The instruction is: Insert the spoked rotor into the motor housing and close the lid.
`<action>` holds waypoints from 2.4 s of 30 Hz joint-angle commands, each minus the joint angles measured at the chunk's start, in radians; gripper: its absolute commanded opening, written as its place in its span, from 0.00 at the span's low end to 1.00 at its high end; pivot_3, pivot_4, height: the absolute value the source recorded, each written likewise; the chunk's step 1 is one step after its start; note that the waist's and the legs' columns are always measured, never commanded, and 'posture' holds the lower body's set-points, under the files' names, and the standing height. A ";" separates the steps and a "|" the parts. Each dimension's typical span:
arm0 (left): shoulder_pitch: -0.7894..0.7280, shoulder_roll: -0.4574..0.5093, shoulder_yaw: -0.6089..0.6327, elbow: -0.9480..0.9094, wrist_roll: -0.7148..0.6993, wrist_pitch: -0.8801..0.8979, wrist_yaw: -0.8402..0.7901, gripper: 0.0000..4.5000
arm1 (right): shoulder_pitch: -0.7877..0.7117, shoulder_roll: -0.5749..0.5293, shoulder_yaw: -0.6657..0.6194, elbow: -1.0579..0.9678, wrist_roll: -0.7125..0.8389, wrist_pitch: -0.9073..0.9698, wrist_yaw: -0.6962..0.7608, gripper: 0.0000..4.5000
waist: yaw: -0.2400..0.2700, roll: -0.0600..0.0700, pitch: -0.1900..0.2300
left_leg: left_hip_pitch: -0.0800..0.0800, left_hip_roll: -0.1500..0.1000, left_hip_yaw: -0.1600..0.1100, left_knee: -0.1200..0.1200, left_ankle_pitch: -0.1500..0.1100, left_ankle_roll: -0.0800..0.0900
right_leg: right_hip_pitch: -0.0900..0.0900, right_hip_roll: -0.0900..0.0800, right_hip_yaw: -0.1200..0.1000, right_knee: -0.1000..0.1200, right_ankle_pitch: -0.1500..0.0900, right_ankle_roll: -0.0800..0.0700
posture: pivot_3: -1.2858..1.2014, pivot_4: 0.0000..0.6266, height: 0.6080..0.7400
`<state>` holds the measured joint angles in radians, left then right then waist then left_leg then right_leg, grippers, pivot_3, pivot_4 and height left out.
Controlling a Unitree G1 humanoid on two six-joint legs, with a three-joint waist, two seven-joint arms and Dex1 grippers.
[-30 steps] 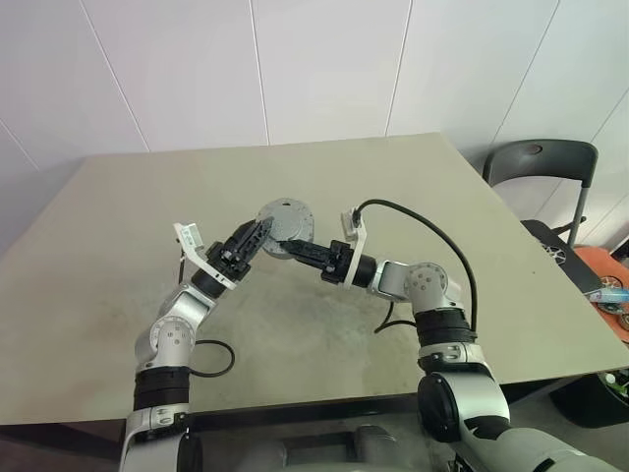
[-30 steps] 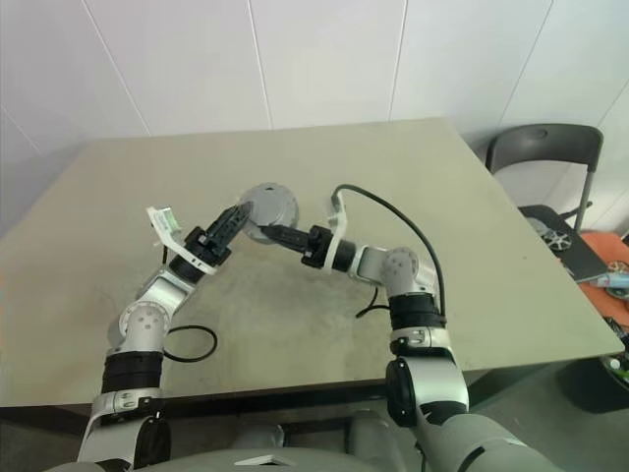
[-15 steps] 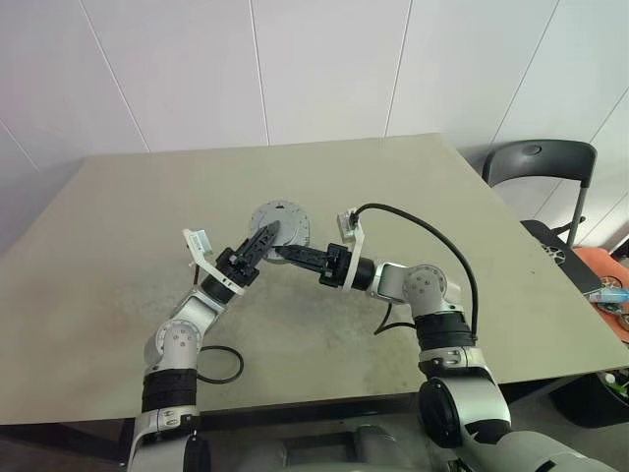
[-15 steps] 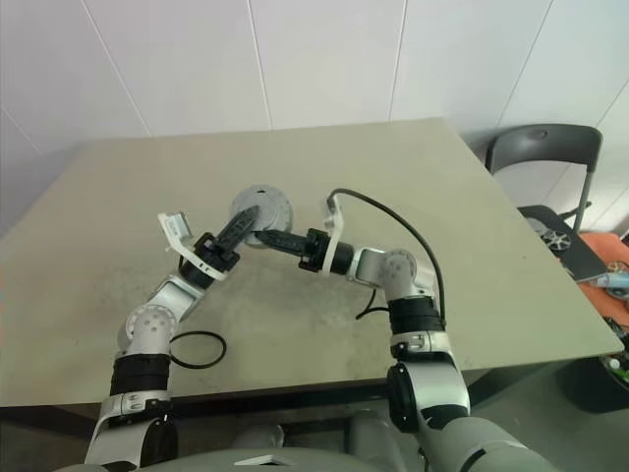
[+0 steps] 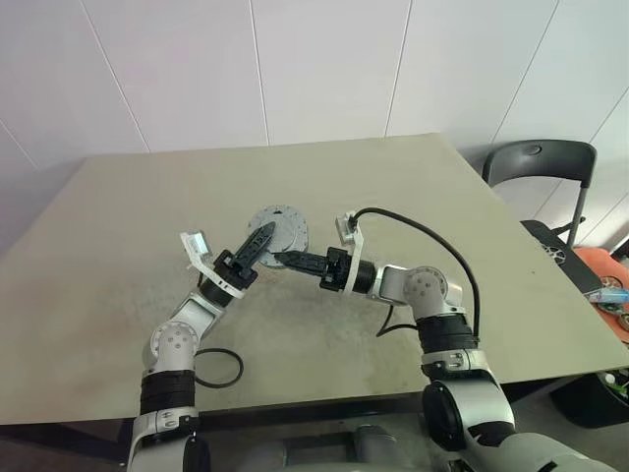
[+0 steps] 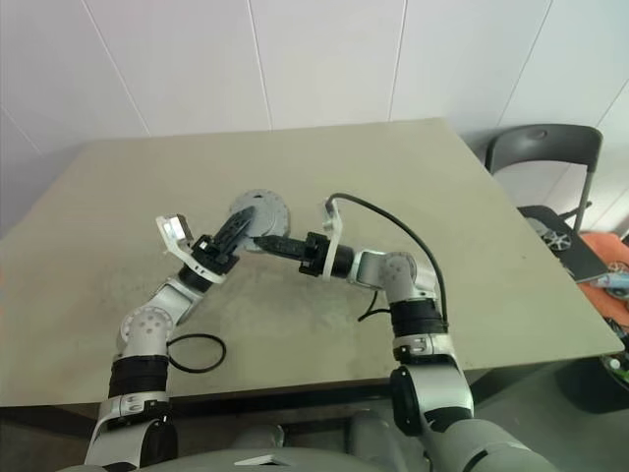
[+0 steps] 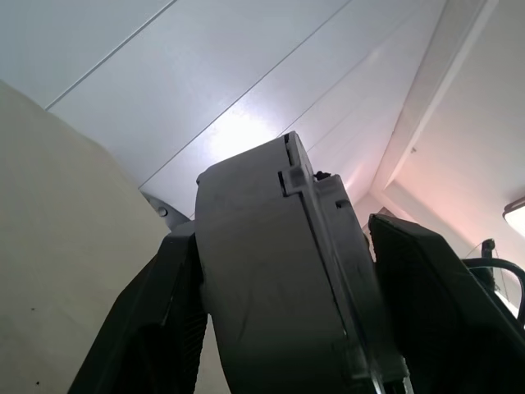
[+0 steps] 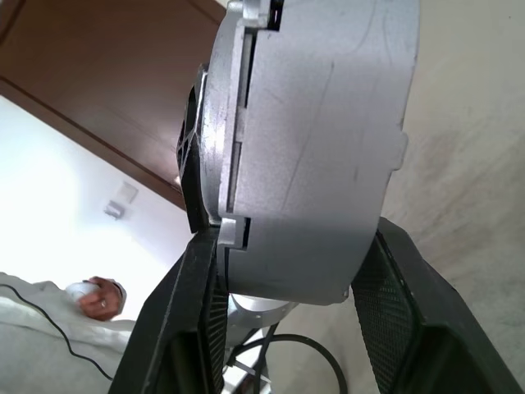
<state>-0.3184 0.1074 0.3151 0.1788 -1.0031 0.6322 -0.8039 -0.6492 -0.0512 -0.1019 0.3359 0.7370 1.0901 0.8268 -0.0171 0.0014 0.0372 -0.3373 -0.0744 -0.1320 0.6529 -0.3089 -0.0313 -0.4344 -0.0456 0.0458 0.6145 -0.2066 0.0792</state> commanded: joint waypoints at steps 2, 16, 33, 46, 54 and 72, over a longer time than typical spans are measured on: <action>0.002 0.001 0.007 -0.057 -0.039 0.017 -0.020 0.58 | -0.034 0.017 -0.008 -0.057 0.059 -0.012 0.044 0.41 | -0.001 0.000 0.000 | 0.000 0.000 0.000 0.000 0.000 0.000 | 0.000 0.000 0.000 0.000 0.000 0.000 | 0.52 0.00 1.00; 0.016 -0.002 -0.019 -0.112 -0.022 0.017 0.016 0.50 | -0.025 0.018 -0.002 -0.076 0.058 -0.050 0.055 0.60 | 0.001 0.000 0.000 | 0.001 0.000 0.000 0.001 0.000 0.000 | 0.002 0.000 0.000 0.000 0.000 0.000 | 0.52 0.00 1.00; -0.115 -0.021 0.118 0.134 0.084 -0.265 0.225 0.50 | -0.033 0.020 0.001 -0.048 0.045 -0.093 0.037 0.81 | -0.002 0.000 0.000 | 0.001 0.000 0.001 0.003 0.000 0.000 | 0.002 0.001 0.000 0.000 0.000 0.000 | 0.52 0.00 1.00; -0.193 0.021 0.270 0.347 0.230 -0.621 0.415 0.50 | -0.036 0.014 0.013 -0.041 0.045 -0.096 0.038 0.81 | 0.006 -0.004 -0.001 | -0.001 -0.001 0.002 0.002 0.000 0.000 | 0.000 -0.001 0.001 -0.002 0.003 0.003 | 0.52 0.00 1.00; -0.198 0.041 0.278 0.444 0.306 -0.680 0.500 0.50 | -0.032 0.011 0.019 -0.039 0.041 -0.095 0.040 0.81 | 0.004 -0.005 -0.002 | -0.001 -0.001 0.001 0.002 0.000 0.000 | 0.000 0.000 0.001 -0.001 0.003 0.003 | 0.52 0.00 1.00; -0.195 0.058 0.304 0.502 0.342 -0.705 0.584 0.50 | -0.022 0.012 0.029 -0.038 0.032 -0.101 0.036 0.81 | -0.001 -0.007 -0.002 | 0.002 0.000 0.002 0.002 0.000 0.000 | 0.002 0.001 0.001 0.000 0.004 0.002 | 0.52 0.00 1.00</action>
<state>-0.4971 0.1379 0.6048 0.6868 -0.6726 -0.0374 -0.2333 -0.6565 -0.0421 -0.0768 0.3253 0.7586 0.9971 0.8528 -0.0183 -0.0051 0.0352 -0.3347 -0.0739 -0.1304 0.6547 -0.3087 -0.0317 -0.4324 -0.0448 0.0469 0.6150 -0.2023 0.0814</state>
